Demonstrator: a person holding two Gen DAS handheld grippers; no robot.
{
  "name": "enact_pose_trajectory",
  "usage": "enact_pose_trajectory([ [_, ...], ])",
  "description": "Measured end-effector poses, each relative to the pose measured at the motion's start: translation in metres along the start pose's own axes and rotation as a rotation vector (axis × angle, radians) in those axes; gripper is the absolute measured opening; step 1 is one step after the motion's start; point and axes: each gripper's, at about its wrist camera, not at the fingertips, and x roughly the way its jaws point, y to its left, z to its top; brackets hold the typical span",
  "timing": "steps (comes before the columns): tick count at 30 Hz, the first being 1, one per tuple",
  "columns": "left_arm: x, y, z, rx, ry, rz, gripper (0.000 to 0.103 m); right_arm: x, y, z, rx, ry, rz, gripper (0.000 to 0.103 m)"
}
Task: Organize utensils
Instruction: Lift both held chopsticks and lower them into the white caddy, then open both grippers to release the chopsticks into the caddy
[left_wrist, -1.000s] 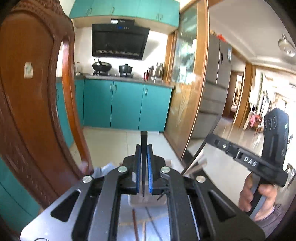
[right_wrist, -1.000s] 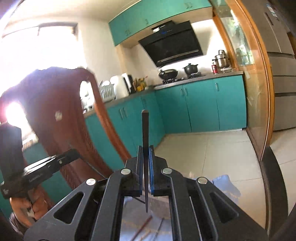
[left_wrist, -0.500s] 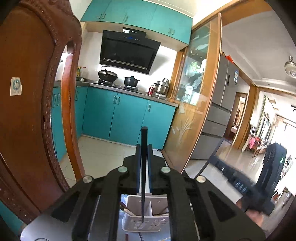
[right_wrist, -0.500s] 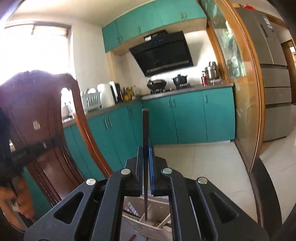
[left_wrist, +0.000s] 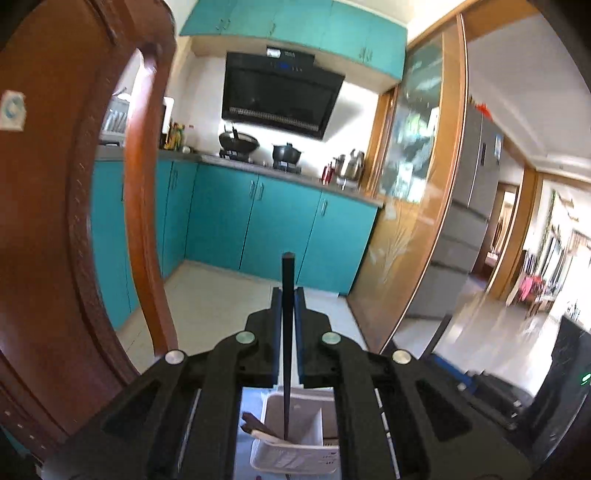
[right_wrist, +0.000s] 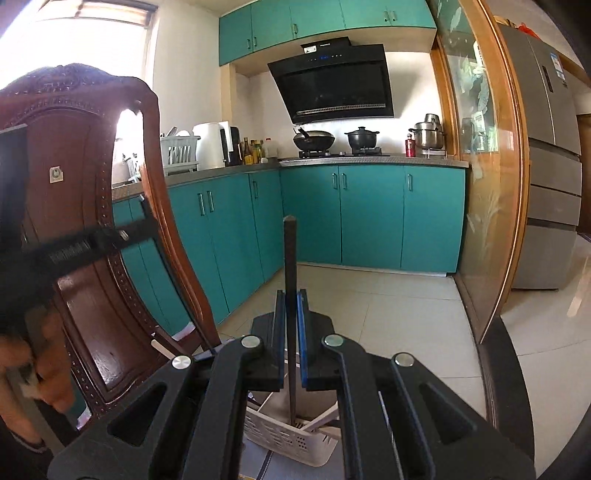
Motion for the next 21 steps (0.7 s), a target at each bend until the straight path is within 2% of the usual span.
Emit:
enact_pose_trajectory([
  [6, 0.008, -0.012, -0.014, 0.054, 0.042, 0.006, 0.007, -0.004, -0.006, -0.001, 0.022, 0.007, 0.009, 0.007],
  [14, -0.008, -0.01, -0.017, 0.071, 0.025, 0.013, 0.007, -0.019, -0.009, 0.0, 0.05, -0.022, 0.02, 0.008],
  [21, -0.025, -0.016, -0.02, 0.112, -0.008, 0.031, 0.007, -0.045, 0.002, 0.002, 0.026, -0.069, 0.053, 0.011],
])
